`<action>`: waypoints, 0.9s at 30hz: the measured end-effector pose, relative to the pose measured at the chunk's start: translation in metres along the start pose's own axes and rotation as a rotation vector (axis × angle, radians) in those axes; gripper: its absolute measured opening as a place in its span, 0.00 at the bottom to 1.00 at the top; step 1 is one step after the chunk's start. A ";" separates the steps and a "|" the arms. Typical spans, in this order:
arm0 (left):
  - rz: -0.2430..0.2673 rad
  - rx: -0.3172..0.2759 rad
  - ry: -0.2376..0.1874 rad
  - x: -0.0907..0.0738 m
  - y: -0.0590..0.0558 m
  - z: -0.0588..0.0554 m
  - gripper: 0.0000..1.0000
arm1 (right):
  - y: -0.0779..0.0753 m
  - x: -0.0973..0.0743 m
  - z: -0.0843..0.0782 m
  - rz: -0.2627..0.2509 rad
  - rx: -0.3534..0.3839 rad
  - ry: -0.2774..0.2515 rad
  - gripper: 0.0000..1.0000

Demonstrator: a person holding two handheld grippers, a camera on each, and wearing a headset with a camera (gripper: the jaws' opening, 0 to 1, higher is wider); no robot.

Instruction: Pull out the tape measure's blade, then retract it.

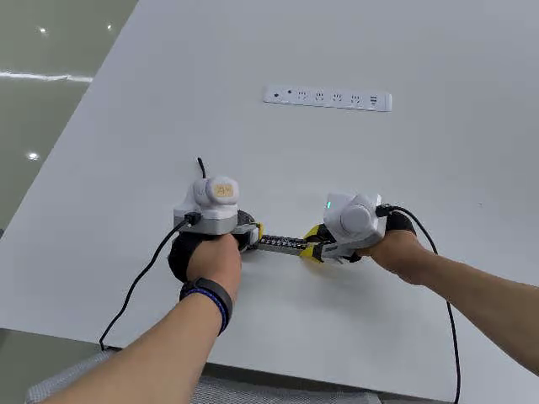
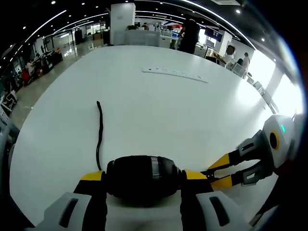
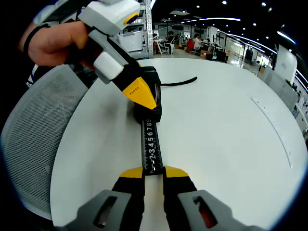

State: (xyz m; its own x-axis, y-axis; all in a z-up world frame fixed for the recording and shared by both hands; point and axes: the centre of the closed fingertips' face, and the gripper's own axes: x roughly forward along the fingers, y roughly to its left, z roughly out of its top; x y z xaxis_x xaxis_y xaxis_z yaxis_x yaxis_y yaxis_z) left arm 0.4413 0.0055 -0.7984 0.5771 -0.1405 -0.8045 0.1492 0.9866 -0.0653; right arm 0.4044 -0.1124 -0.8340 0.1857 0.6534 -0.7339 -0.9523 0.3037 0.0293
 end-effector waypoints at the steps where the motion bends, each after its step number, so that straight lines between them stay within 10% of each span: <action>1: 0.000 -0.003 0.000 -0.001 0.000 0.000 0.58 | 0.000 0.000 0.000 0.000 -0.001 0.000 0.13; 27: -0.005 -0.014 -0.004 0.002 0.002 0.000 0.58 | 0.002 0.015 0.015 0.025 -0.031 0.011 0.13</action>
State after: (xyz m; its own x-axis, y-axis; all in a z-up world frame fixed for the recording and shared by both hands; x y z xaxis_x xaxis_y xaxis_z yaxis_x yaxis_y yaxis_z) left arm 0.4428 0.0072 -0.8003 0.5798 -0.1459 -0.8016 0.1414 0.9869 -0.0774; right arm 0.4091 -0.0915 -0.8347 0.1595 0.6525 -0.7409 -0.9637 0.2656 0.0264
